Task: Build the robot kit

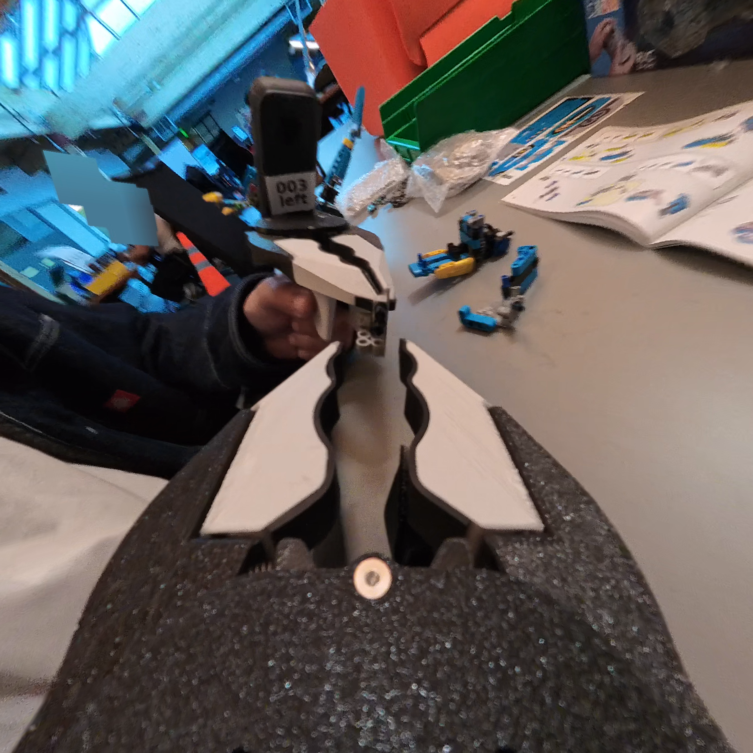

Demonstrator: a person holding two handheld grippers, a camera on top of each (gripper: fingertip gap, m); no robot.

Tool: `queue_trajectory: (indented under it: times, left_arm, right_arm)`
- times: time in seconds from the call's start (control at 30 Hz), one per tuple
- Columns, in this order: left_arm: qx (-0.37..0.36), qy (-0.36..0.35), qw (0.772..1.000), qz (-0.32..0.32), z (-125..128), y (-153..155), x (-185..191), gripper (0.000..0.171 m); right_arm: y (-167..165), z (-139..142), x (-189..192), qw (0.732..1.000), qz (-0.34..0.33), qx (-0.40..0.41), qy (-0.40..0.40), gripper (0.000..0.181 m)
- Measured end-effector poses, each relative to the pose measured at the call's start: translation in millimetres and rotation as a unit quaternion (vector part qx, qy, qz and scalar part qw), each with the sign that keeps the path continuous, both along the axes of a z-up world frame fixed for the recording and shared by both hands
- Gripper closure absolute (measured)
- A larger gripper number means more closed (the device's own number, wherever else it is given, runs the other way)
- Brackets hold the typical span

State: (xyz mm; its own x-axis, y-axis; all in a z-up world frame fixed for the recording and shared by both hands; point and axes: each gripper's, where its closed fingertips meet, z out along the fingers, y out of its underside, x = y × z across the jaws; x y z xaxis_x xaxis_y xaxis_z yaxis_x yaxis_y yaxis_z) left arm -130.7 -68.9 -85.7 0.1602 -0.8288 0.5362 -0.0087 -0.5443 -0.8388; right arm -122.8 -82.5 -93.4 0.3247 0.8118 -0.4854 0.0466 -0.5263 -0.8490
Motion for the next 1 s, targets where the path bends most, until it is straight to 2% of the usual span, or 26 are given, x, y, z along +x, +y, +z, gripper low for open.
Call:
queue_trajectory:
  times: [0.03,0.1,0.17,0.23,0.27,0.47,0.53,0.6,0.67,0.73,0.77,0.87,0.93,1.0]
  left_arm:
    - [0.009,0.010,1.000,0.006,-1.5,0.9,-0.7,0.171]
    - [0.033,0.045,0.998,0.026,-8.6,4.8,-1.6,0.170]
    - [0.064,0.085,0.994,0.037,-15.4,5.7,-0.3,0.170]
    - [0.092,0.124,0.987,0.037,-23.7,3.7,3.1,0.170]
    - [0.102,0.137,0.985,0.036,-26.9,2.4,4.8,0.170]
    - [0.105,0.150,0.983,0.029,-31.5,0.2,7.2,0.170]
    - [0.101,0.143,0.984,0.029,-30.0,0.1,6.9,0.170]
    - [0.094,0.134,0.986,0.030,-28.1,0.8,6.0,0.170]
    - [0.079,0.113,0.990,0.029,-23.7,1.3,5.4,0.170]
    - [0.062,0.086,0.994,0.032,-17.5,3.5,3.6,0.170]
    - [0.050,0.068,0.996,0.033,-13.6,4.6,2.5,0.170]
    - [0.014,0.024,0.999,0.040,-5.4,9.4,-2.0,0.170]
    - [-0.005,0.001,0.999,0.048,-1.4,14.0,-6.6,0.170]
    - [-0.025,-0.021,0.998,0.047,1.5,15.9,-8.7,0.170]
  right_arm:
    - [4.2,-3.0,13.5,0.999,-0.008,0.019,-0.033,0.151]
    - [10.8,-25.4,46.2,0.987,-0.020,0.051,-0.154,0.149]
    - [-3.3,-52.5,71.4,0.962,0.020,0.051,-0.268,0.147]
    - [-23.1,-73.8,85.0,0.938,0.060,0.036,-0.340,0.142]
    - [-26.6,-80.6,89.2,0.928,0.062,0.038,-0.367,0.145]
    - [-29.0,-95.4,92.0,0.902,0.056,0.052,-0.425,0.165]
    - [-28.6,-94.9,88.9,0.904,0.062,0.052,-0.419,0.173]
    - [-22.4,-92.1,86.9,0.905,0.056,0.065,-0.416,0.174]
    - [-13.6,-61.9,63.9,0.944,0.035,0.083,-0.319,0.174]
    - [3.3,-18.2,37.1,0.984,-0.018,0.065,-0.165,0.175]
    - [9.3,1.4,24.3,0.995,-0.039,0.044,-0.077,0.175]
    - [19.4,14.5,0.8,0.994,-0.058,-0.049,0.085,0.175]
    - [22.5,18.8,-1.8,0.987,-0.061,-0.072,0.131,0.175]
    - [24.8,20.1,0.3,0.989,-0.072,-0.052,0.119,0.175]
